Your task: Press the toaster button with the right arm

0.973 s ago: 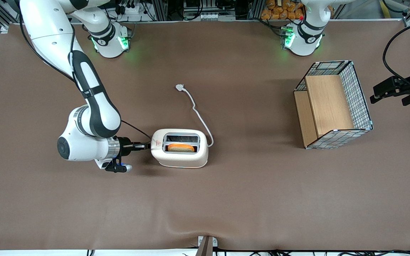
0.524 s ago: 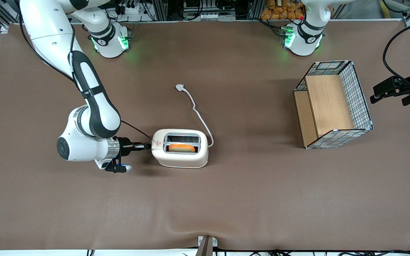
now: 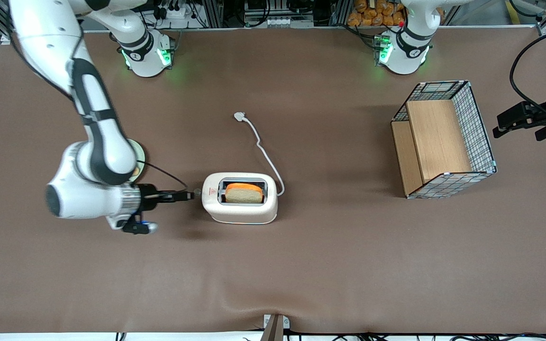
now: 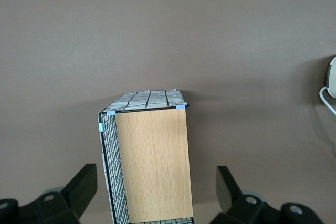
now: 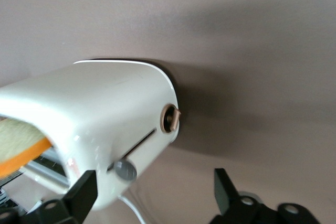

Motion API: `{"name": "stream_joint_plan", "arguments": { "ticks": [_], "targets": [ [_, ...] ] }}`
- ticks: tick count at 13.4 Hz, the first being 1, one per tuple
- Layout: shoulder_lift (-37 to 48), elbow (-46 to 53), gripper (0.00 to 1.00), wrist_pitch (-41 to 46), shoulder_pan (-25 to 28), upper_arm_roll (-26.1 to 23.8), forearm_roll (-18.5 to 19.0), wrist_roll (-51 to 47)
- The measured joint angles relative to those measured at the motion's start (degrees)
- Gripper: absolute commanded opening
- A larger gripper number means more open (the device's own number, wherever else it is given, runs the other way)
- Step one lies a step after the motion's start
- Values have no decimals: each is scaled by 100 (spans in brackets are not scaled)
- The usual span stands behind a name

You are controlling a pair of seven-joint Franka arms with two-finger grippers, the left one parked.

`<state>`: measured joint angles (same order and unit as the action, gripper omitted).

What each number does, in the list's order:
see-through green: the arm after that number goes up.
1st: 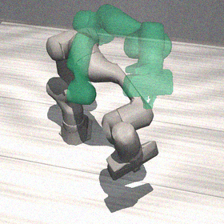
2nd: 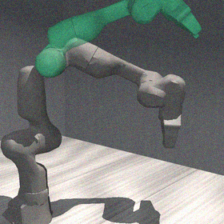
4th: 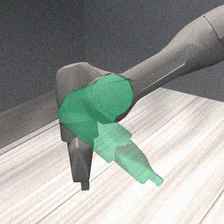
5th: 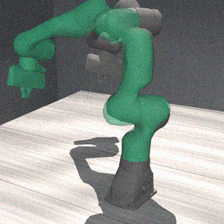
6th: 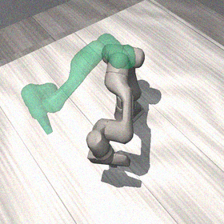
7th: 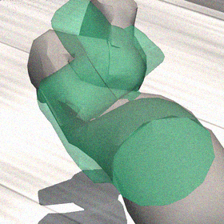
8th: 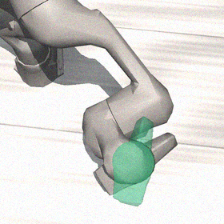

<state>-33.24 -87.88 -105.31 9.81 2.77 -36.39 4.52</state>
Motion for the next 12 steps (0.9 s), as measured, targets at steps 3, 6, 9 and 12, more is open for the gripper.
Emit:
{"name": "stream_joint_plan", "arguments": {
  "ticks": [3,6,9,12],
  "targets": [
    [307,189,100,440,-315,35,614,48],
    [617,193,100,553,-326,36,1311,48],
    [956,125,100,581,-334,49,2114,47],
    [1479,-117,100,602,-457,78,2634,48]
  ]
}}
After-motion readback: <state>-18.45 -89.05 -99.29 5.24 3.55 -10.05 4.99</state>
